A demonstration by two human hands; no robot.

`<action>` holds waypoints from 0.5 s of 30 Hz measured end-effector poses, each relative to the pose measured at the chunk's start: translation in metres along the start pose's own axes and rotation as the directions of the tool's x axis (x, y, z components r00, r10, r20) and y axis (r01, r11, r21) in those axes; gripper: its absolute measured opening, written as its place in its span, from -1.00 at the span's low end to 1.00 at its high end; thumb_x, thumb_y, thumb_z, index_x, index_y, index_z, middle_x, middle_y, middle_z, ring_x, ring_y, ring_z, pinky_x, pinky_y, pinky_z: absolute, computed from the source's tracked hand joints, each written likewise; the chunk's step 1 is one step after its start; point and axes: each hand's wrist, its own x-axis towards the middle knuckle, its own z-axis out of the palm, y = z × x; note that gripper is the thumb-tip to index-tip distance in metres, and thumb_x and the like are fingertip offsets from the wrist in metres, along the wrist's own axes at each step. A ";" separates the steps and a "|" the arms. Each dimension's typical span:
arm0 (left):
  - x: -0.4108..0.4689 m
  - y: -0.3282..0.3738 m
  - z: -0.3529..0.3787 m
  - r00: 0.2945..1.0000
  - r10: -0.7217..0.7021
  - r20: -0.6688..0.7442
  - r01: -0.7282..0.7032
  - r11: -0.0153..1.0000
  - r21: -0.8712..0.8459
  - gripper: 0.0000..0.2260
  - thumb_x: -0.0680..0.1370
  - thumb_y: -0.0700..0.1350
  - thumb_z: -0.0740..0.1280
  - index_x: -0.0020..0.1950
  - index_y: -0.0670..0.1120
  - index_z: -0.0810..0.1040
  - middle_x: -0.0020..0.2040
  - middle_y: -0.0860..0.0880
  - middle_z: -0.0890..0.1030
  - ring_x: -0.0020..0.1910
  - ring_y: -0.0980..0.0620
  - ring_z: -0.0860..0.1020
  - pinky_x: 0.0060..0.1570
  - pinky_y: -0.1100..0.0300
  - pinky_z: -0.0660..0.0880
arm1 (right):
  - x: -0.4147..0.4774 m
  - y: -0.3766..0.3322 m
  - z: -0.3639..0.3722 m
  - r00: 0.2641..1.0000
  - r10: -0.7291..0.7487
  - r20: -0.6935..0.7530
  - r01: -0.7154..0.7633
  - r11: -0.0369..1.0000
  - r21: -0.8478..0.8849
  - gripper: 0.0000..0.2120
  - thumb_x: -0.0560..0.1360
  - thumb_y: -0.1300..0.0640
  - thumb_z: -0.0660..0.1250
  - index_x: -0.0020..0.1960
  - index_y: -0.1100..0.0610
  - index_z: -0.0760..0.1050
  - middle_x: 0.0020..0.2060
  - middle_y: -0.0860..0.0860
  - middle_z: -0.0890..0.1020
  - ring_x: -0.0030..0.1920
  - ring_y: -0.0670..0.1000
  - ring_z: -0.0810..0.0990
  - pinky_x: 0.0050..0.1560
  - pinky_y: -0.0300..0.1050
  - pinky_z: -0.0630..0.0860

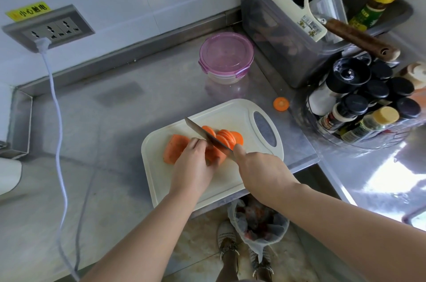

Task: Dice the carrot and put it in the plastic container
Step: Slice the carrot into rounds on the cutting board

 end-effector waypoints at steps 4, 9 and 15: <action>0.001 0.000 0.000 1.000 -0.003 0.004 0.003 1.000 0.011 -0.76 0.45 0.02 0.44 0.00 -0.12 0.58 0.01 0.00 0.56 -0.03 -0.04 0.58 -0.11 0.10 0.49 | 0.001 0.001 -0.001 1.000 -0.005 0.003 0.005 1.000 -0.009 -0.68 0.53 0.36 0.11 0.21 0.10 0.16 -0.43 0.03 0.33 -0.49 0.02 0.27 -0.51 -0.13 0.14; 0.001 0.002 -0.001 1.000 -0.005 0.009 0.005 0.999 0.034 -0.75 0.46 0.02 0.43 0.00 -0.13 0.58 0.02 -0.01 0.56 -0.02 -0.06 0.58 -0.11 0.07 0.49 | 0.001 0.000 0.000 1.000 -0.020 0.010 0.020 0.999 -0.034 -0.64 0.50 0.40 0.12 0.22 0.13 0.17 -0.43 0.02 0.32 -0.48 0.03 0.27 -0.51 -0.11 0.16; 0.002 0.000 0.000 1.000 -0.009 0.014 0.008 0.997 0.077 -0.73 0.46 0.05 0.42 -0.02 -0.13 0.56 0.03 0.00 0.56 -0.02 -0.06 0.59 -0.13 0.10 0.49 | 0.000 0.000 0.000 0.998 -0.039 0.043 0.041 0.998 -0.051 -0.57 0.48 0.41 0.11 0.29 0.15 0.15 -0.42 0.03 0.32 -0.47 0.04 0.28 -0.50 -0.11 0.17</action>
